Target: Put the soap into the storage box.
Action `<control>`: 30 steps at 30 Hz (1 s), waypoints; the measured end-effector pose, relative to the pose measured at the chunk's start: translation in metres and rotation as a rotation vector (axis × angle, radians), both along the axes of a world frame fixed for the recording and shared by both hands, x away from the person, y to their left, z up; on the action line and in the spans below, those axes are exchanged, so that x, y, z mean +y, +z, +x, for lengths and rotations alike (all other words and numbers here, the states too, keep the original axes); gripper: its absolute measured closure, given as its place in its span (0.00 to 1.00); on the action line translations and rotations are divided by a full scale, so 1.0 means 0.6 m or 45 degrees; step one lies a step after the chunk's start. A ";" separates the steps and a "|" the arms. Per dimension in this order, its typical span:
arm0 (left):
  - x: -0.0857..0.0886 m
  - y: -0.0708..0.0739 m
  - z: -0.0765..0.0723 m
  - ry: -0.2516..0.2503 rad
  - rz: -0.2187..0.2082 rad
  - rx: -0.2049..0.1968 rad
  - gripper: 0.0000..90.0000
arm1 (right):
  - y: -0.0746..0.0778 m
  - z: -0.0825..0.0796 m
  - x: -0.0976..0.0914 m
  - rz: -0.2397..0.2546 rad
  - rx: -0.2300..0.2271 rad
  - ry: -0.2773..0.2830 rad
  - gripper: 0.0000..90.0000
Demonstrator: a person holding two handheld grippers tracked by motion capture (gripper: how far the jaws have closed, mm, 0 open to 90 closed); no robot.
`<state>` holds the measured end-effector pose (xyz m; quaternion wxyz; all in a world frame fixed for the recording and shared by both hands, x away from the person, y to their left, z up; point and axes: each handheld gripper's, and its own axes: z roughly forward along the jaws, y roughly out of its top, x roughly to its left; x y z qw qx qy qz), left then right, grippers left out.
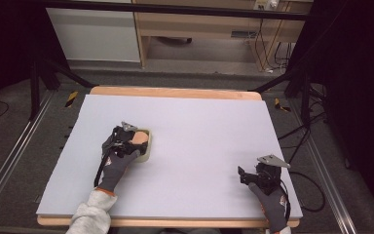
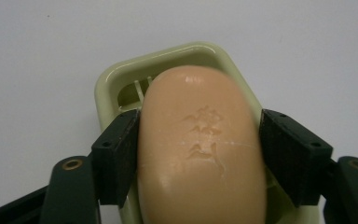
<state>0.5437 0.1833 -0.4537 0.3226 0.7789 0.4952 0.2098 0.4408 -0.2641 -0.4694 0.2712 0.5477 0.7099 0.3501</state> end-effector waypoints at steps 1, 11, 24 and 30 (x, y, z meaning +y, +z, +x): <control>0.001 0.001 0.000 0.002 -0.009 -0.003 0.33 | 0.000 0.000 0.000 0.000 0.000 0.000 0.09; 0.013 0.035 -0.025 -0.008 -0.110 -0.070 0.30 | 0.001 0.000 -0.001 0.003 -0.006 -0.006 0.09; 0.030 0.052 -0.082 -0.071 -0.132 -0.146 0.26 | -0.001 -0.001 -0.007 -0.031 -0.008 -0.037 0.08; 0.052 0.038 -0.109 -0.058 -0.118 -0.145 0.24 | -0.002 -0.003 -0.009 -0.032 -0.007 -0.044 0.08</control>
